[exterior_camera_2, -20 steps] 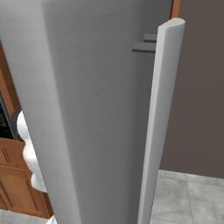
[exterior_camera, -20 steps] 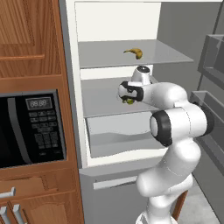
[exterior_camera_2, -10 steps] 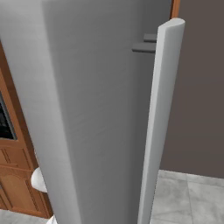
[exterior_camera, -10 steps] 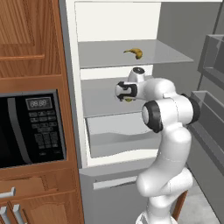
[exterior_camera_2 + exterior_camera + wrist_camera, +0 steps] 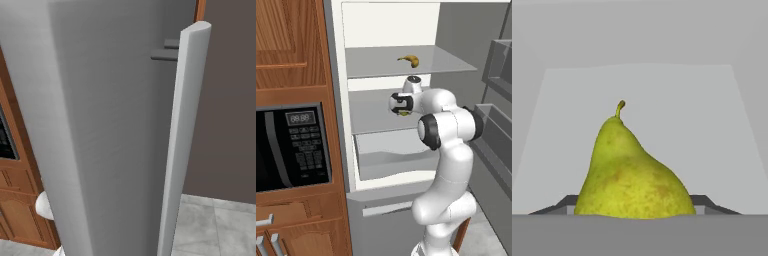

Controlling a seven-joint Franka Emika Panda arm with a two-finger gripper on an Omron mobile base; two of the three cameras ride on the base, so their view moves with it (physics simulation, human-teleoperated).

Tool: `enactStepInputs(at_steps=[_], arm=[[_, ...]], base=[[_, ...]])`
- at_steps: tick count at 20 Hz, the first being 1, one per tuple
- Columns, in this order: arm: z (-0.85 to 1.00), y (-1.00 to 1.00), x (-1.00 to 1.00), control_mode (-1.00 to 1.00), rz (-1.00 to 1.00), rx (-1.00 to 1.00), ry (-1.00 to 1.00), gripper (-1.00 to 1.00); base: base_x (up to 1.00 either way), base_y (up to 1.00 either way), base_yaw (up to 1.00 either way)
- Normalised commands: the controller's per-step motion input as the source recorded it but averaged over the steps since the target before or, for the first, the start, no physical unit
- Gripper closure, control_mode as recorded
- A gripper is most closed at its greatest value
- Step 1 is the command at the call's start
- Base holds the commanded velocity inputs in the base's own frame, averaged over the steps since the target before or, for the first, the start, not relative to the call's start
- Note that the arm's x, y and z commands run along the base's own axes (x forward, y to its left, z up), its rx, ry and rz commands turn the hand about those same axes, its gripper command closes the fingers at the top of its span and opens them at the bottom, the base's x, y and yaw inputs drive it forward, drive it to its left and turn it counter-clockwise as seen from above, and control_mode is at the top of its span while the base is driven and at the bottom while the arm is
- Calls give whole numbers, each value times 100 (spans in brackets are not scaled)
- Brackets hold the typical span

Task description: Place the cold items (banana and pear) from the fridge in one tupperware on the dining counter. Place the warm items (hot dog and kebab skewer) in the stove area in another tupperware.

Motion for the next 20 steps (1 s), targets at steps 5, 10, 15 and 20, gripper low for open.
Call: enactStepInputs(at_steps=[5,10,15,20], arm=[[-15,-40,-96,-100,-9,26,-36,100],[2,-28,-100,-100,-9,37,-40,100],[85,0,-100,-100,-3,23,-10,100],[100,0,-100,-100,0,-6,4,100]], base=[[0,0,0],[0,0,0],[0,0,0],[0,0,0]])
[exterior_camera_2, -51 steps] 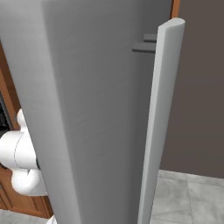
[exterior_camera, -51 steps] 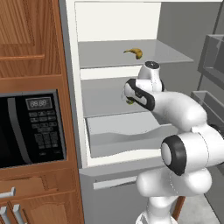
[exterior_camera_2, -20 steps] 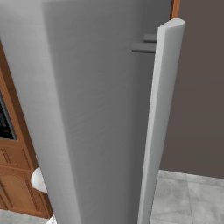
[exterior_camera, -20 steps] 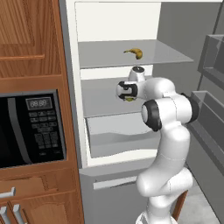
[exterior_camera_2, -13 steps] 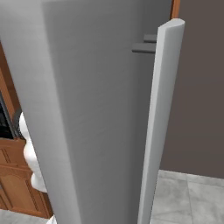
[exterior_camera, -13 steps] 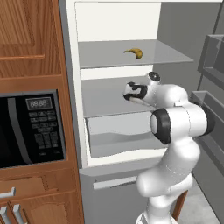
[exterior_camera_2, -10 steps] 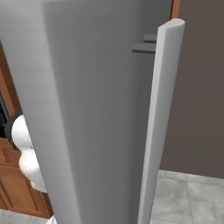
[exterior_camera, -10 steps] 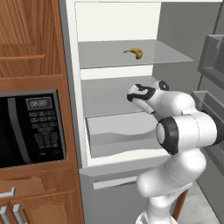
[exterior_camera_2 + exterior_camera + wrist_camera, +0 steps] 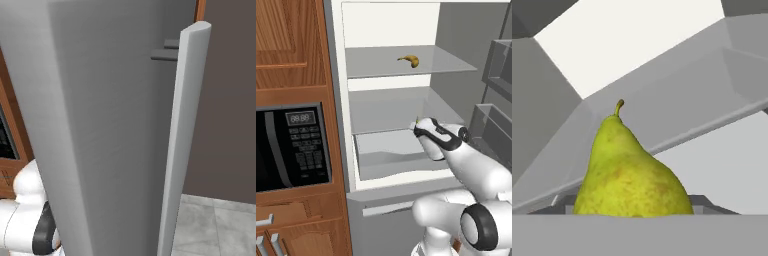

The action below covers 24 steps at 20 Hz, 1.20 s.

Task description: Place the cold items (banana and pear) from the fridge in one tupperware on the dining counter. Place the warm items (hot dog and kebab skewer) in the stove area in another tupperware.

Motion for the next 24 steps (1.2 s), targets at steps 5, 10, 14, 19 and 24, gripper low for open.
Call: enactStepInputs(at_steps=[5,10,14,19,24], arm=[[100,0,-100,-100,5,-39,10,100],[100,0,-100,-100,6,-41,17,100],[22,-1,-100,-100,9,-41,33,100],[-63,-26,-82,-100,5,-14,14,100],[-22,-27,-37,-100,2,4,-6,100]], base=[[0,0,0],[0,0,0],[0,0,0],[0,0,0],[0,0,0]])
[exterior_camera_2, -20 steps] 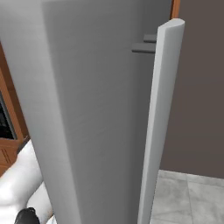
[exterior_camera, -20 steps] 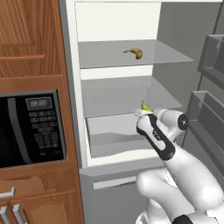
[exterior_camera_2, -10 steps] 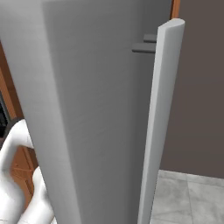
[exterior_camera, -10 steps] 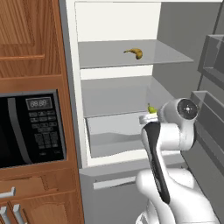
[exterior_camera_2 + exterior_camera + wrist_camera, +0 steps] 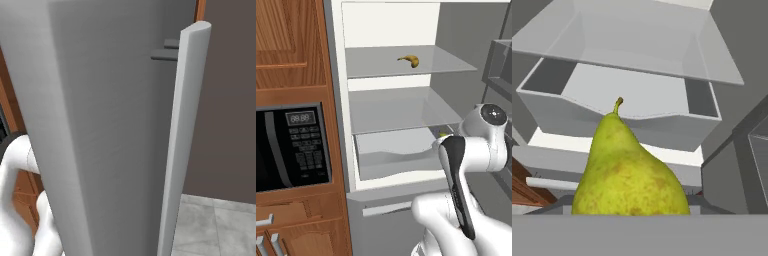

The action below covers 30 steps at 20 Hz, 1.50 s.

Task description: Place the cold items (banana and pear) from the fridge in one tupperware on the dining counter. Place the warm items (hot dog and kebab skewer) in the stove area in another tupperware.

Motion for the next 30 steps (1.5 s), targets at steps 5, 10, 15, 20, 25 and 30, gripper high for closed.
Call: enactStepInputs(at_steps=[5,10,15,20,25,30], arm=[[-23,-9,-4,-100,0,0,-1,100],[-19,-2,-1,100,0,0,0,100],[0,0,0,100,0,0,0,100],[0,0,0,100,0,0,0,100],[0,0,0,100,0,0,0,100],[0,0,0,100,0,0,0,100]], base=[[0,0,0],[-1,0,0],[-12,0,13],[-33,0,21],[-85,0,23],[-83,0,25]])
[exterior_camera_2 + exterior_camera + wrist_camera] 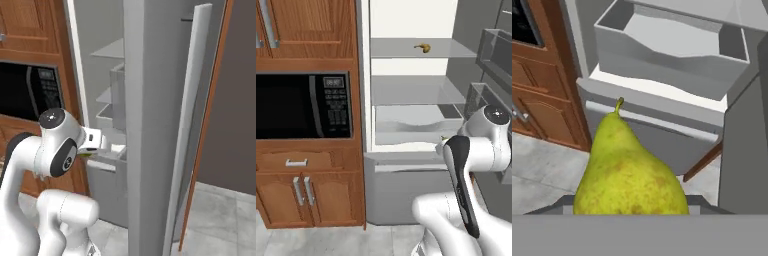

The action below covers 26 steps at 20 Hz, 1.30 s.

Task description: Place the cold items (banana and pear) from the fridge in one tupperware on the dining counter. Place the warm items (hot dog and kebab skewer) in the stove area in another tupperware.

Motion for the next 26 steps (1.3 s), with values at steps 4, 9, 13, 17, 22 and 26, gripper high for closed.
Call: enactStepInputs(at_steps=[4,9,13,17,22,26], arm=[[0,0,0,100,0,0,0,100],[0,0,0,100,0,0,0,100],[0,0,0,100,0,0,0,100],[0,0,0,100,0,0,0,100],[0,0,0,100,0,0,0,100],[0,0,0,100,0,0,0,100]], base=[[-86,18,35],[-94,24,41],[-97,34,41],[-100,46,38],[-100,65,36],[-95,85,35]])
